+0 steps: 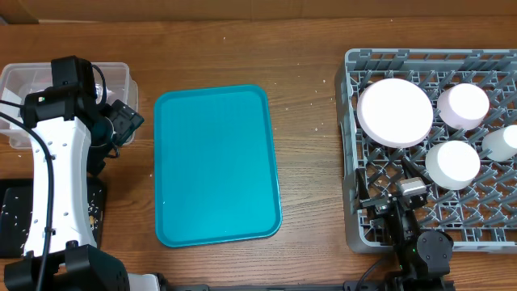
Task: Sort waste into correct bins and load items into the dishwasher
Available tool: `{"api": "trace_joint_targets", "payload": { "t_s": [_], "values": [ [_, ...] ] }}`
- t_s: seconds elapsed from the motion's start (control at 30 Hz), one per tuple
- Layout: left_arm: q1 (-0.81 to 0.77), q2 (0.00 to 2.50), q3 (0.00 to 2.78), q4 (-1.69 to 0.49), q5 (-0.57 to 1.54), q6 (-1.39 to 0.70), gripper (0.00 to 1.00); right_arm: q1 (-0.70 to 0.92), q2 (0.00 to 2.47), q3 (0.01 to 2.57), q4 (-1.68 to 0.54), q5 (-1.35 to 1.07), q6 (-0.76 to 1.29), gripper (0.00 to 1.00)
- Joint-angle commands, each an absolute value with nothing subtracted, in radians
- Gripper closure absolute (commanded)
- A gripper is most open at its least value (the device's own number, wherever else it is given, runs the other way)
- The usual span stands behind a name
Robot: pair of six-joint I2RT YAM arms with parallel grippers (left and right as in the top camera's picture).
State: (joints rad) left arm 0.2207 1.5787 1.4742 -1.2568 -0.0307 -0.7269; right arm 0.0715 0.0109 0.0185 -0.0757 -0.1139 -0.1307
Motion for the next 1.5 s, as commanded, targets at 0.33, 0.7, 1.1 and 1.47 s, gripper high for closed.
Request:
{"api": "trace_joint_targets", "payload": {
  "t_s": [0.33, 0.7, 1.1, 1.47],
  "values": [
    [0.224, 1.582, 1.475, -1.256, -0.033, -0.737, 0.0, 0.065, 0.003, 0.008, -0.074, -0.098, -0.123, 0.0],
    [0.224, 1.582, 1.475, -1.256, -0.033, -0.737, 0.0, 0.065, 0.003, 0.008, -0.074, -0.098, -0.123, 0.0],
    [0.146, 1.537, 1.474, -1.239, -0.1, -0.617, 0.0, 0.065, 0.003, 0.008, -0.074, -0.098, -0.123, 0.0],
    [-0.088, 1.204, 1.163, -0.844, 0.025, -0.096, 0.0, 0.065, 0.003, 0.008, -0.074, -0.098, -0.123, 0.0]
  ]
}}
